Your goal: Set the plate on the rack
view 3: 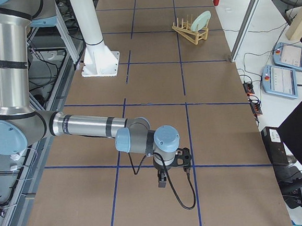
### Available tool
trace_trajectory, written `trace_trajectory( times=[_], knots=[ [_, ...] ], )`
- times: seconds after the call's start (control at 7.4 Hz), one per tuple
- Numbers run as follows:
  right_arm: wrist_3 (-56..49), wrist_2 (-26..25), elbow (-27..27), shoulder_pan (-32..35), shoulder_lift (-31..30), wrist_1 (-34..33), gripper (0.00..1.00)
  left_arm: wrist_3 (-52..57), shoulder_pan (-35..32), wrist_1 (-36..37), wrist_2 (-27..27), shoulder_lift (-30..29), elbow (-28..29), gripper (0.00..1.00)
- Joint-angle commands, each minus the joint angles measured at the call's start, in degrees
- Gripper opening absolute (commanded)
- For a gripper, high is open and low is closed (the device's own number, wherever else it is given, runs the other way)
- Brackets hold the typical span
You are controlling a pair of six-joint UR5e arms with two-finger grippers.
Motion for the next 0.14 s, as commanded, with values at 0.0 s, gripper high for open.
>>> trace_trajectory(
  times=[0.0],
  knots=[
    [0.00,0.00,0.04,0.01,0.00,0.00,1.00,0.00,0.00,0.03,0.06,0.00,-0.24,1.00]
  ],
)
